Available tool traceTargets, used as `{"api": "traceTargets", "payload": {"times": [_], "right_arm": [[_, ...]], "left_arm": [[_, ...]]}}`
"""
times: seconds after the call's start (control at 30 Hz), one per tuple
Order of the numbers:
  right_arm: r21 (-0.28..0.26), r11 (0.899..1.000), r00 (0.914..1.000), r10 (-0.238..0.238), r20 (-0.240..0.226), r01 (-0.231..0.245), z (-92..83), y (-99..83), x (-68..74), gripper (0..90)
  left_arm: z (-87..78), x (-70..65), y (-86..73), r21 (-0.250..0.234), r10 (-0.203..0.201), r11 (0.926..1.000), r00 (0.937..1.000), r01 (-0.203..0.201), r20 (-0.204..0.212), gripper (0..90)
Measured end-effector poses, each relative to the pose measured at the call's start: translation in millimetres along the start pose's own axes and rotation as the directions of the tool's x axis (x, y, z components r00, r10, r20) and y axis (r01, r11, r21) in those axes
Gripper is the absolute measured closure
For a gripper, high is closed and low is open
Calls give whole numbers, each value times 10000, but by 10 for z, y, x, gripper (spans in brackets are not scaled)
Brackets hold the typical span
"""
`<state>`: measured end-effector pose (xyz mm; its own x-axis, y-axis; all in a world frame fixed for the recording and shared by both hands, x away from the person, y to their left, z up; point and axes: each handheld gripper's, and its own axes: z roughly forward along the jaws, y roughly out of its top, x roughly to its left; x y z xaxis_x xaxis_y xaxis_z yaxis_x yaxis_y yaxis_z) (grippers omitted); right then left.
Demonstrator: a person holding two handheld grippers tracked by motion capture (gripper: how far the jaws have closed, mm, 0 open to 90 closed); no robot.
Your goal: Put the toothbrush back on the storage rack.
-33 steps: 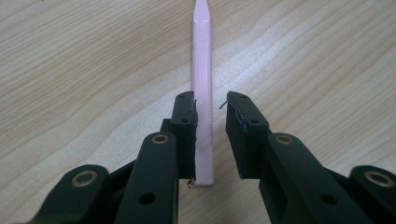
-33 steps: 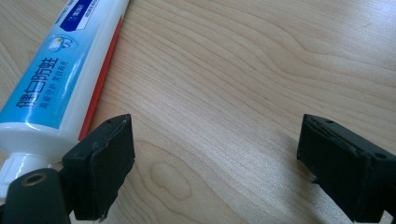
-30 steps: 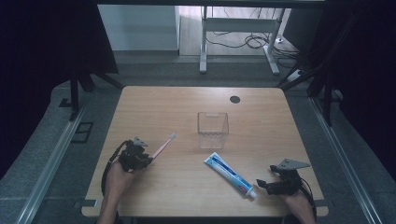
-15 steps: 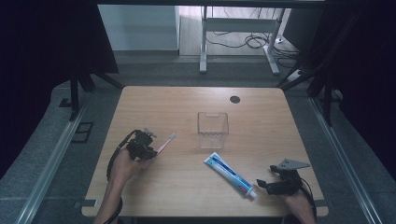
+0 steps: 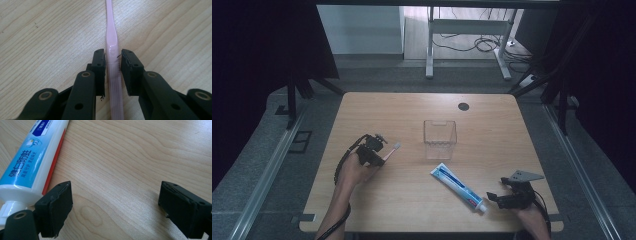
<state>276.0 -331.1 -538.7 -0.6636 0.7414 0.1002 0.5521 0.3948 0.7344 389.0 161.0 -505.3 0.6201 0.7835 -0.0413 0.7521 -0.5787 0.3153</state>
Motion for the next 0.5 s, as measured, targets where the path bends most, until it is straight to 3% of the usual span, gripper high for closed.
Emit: {"api": "traceTargets", "payload": {"times": [0.23, 0.27, 0.37, 0.5], "right_arm": [[-8, 10000, 10000, 13, -19, -13, -2, -1, 0, 122], [-8, 10000, 10000, 9, -19, -9, -1, -1, 0, 122], [-13, 10000, 10000, 6, -24, -6, -2, -1, 0, 122], [-25, 10000, 10000, 6, -12, -6, -4, -2, -4, 122]], "left_arm": [[20, 36, 39, 165, -265, 9995, 9994, 262, 205, 783], [28, 31, 36, 29, -456, 9990, 9987, 455, 239, 785], [16, 43, 31, 72, -332, 9994, 9994, 331, 85, 788], [-37, 65, 13, -253, -465, 9986, 9985, 472, 278, 788]]}}
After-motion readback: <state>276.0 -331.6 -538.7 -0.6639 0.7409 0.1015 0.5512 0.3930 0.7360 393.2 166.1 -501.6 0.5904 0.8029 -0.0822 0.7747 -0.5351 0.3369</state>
